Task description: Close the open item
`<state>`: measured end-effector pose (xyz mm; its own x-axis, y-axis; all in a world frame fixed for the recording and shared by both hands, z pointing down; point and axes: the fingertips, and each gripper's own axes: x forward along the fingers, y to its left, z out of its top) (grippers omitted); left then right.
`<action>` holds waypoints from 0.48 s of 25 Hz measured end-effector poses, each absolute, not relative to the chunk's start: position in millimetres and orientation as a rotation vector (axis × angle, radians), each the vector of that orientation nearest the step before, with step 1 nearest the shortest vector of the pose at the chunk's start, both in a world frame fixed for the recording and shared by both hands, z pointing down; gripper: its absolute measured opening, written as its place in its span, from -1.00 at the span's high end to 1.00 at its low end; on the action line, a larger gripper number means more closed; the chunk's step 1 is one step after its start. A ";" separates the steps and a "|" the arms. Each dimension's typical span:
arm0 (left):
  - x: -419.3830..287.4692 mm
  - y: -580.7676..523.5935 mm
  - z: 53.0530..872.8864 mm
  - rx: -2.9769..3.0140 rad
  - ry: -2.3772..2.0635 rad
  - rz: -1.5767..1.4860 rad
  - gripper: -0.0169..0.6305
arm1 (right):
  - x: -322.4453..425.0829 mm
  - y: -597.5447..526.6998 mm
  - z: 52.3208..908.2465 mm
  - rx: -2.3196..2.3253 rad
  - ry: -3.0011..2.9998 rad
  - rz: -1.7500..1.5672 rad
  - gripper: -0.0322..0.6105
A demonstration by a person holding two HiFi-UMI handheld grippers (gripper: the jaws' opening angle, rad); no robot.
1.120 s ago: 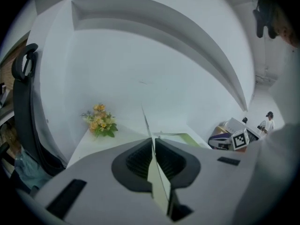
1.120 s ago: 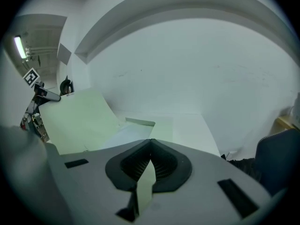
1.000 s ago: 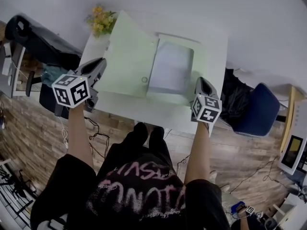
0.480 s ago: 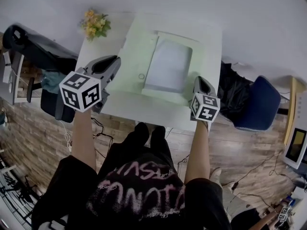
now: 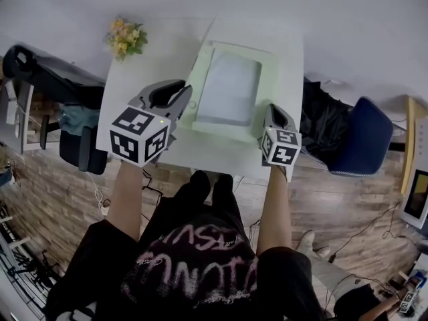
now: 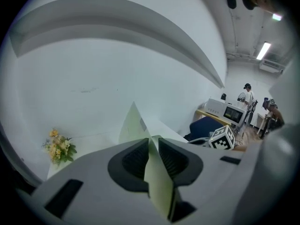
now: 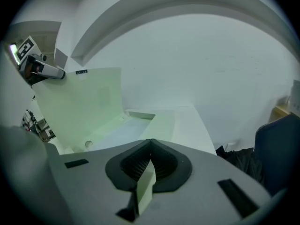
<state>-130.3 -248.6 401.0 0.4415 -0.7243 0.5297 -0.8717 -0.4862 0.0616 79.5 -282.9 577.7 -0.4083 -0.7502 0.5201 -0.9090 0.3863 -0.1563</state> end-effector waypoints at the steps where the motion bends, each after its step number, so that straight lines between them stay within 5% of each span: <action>1: -123.3 -247.3 402.2 2.382 -1.352 0.639 0.73 | 78.9 -281.8 577.9 1.436 -2.289 0.604 0.87; 12: -64.2 -251.2 415.4 2.402 -1.326 0.631 0.68 | 90.9 -273.0 584.1 1.447 -2.278 0.627 0.87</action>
<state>-64.2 -251.2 415.4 0.4704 -0.7105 0.5235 -0.8542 -0.5155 0.0678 90.9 -273.0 584.1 -0.4048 -0.7474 0.5268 -0.9117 0.3740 -0.1700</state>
